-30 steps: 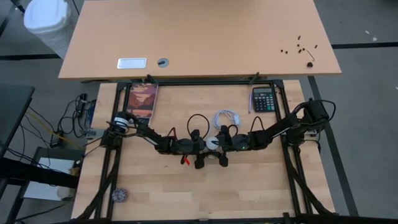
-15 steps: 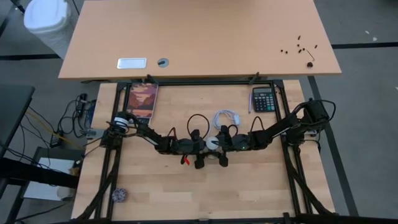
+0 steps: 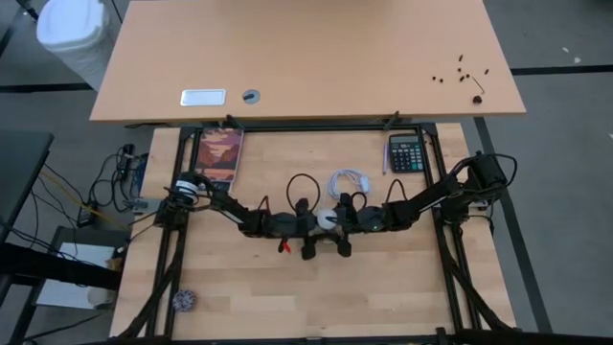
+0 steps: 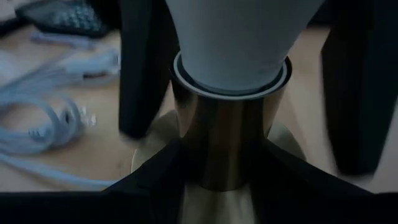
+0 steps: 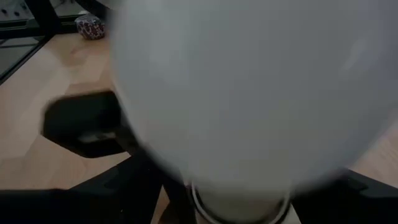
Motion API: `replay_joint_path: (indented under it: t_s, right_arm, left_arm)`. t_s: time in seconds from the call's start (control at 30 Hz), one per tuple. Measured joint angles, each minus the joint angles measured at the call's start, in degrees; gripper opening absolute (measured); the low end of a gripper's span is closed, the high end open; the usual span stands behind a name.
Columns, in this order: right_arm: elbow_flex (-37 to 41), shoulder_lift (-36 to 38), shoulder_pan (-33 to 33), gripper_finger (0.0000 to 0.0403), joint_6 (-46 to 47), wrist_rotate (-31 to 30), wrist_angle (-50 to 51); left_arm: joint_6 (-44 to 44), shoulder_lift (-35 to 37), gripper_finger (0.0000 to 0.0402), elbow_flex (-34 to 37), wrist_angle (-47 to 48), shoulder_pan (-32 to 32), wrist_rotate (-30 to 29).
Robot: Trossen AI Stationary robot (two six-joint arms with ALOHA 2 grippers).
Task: Screw lightbulb
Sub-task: Insert the lightbulb into the lamp
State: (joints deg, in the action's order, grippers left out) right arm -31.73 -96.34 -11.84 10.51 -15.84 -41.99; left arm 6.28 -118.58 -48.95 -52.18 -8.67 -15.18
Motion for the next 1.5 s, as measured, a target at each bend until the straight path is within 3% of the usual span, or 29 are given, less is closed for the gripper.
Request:
replay_joint_path:
  t_s: [0.23,0.73,1.0,1.5]
  right_arm:
    - [-0.02,0.09,-0.67,0.0307,1.34,2.47,-1.53]
    - [-0.05,0.09,-1.07,0.0307,7.6,4.37,1.38]
    - [-0.07,1.74,-0.7,0.0307,14.32,4.66,10.36]
    - [0.01,8.98,-0.75,0.0306,10.13,2.63,16.34]
  left_arm:
    - [1.73,0.02,0.0198,0.04,-3.9,-0.63,1.29]
    - [1.46,0.02,0.0198,-0.02,-1.76,-0.87,1.75]
    - [-0.99,3.33,0.0198,0.54,7.11,-0.79,1.83]
    - [0.36,4.22,0.0198,1.38,10.46,-0.79,-2.92]
